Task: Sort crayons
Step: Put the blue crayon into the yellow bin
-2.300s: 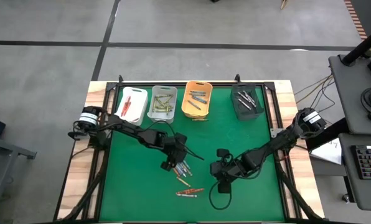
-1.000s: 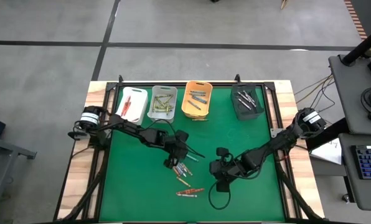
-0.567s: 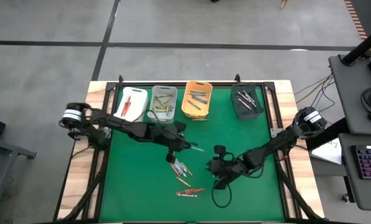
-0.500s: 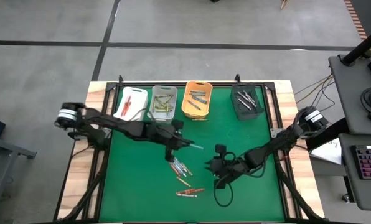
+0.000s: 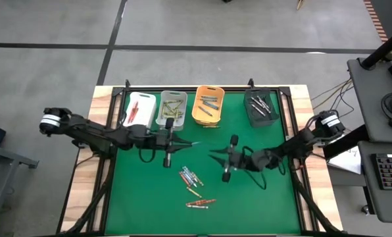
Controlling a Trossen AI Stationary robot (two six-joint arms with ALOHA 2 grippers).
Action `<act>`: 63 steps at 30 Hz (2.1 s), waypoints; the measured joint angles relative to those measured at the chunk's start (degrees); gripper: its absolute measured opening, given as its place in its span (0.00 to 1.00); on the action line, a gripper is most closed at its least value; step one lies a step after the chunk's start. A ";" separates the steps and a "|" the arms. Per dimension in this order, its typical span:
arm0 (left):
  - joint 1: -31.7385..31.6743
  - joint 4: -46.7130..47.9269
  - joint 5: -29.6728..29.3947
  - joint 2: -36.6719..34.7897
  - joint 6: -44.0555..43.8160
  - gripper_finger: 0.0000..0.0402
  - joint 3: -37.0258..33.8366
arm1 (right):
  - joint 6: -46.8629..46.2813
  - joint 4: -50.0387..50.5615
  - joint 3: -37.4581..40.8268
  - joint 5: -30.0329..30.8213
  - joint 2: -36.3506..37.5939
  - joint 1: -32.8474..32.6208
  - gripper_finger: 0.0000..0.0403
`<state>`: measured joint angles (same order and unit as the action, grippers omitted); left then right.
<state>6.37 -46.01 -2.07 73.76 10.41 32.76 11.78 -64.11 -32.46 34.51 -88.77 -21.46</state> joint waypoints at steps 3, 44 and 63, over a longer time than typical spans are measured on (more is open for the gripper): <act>0.02 -9.52 0.00 1.63 -0.68 0.00 -2.31 | 1.75 -7.72 -0.22 -3.11 -0.42 3.09 0.17; 0.37 -24.73 -6.62 11.38 -2.96 0.01 -4.31 | 1.98 0.66 -16.05 -19.77 -0.73 11.40 0.11; 0.39 -18.45 -9.95 6.58 -3.51 0.41 -4.43 | 2.15 19.63 -19.28 -11.98 2.17 17.35 0.05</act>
<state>6.76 -64.46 -12.01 80.34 6.90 28.32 13.93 -44.48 -51.74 22.52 -86.59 -4.11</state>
